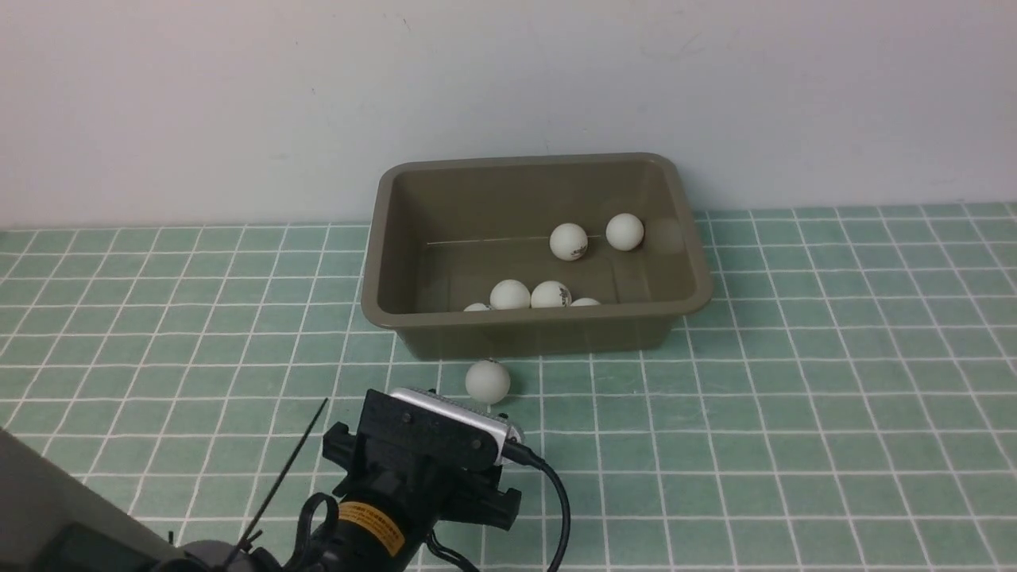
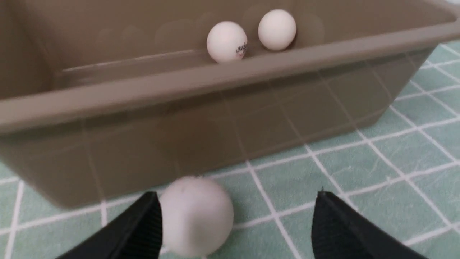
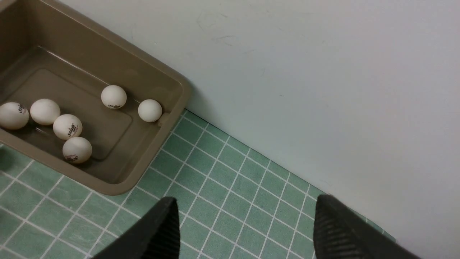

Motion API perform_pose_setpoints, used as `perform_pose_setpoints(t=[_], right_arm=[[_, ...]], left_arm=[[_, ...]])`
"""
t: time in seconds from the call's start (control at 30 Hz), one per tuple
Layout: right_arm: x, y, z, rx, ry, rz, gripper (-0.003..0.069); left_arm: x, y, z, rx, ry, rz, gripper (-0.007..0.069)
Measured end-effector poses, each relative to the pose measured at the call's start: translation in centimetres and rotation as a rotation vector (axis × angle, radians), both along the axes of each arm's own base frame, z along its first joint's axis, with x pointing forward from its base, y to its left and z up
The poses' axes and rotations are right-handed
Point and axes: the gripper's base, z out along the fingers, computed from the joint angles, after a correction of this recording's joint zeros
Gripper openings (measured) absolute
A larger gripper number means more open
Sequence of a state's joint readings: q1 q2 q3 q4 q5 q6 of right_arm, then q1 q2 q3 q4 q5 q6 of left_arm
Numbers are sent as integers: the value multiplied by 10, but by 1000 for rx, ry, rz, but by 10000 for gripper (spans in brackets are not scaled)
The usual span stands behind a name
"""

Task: Put the table tennis balls in the box on the green coffee tablecloth.
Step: 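Reach for and grasp a ping pong ball on the table beside the basket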

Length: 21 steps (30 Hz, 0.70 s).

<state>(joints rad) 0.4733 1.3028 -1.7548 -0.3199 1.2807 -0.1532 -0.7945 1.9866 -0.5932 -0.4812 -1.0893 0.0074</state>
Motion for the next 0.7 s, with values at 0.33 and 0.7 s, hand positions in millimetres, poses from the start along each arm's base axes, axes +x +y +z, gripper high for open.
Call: perform_pose_setpoints(t=[0.33,0.7], right_arm=[[0,0,0,5,2,3,457],[0,1,0,9,4,6,457]], left_arm=[[18,11,-2,24,26,5,503],[21,13,-6,20,38,-35,503]])
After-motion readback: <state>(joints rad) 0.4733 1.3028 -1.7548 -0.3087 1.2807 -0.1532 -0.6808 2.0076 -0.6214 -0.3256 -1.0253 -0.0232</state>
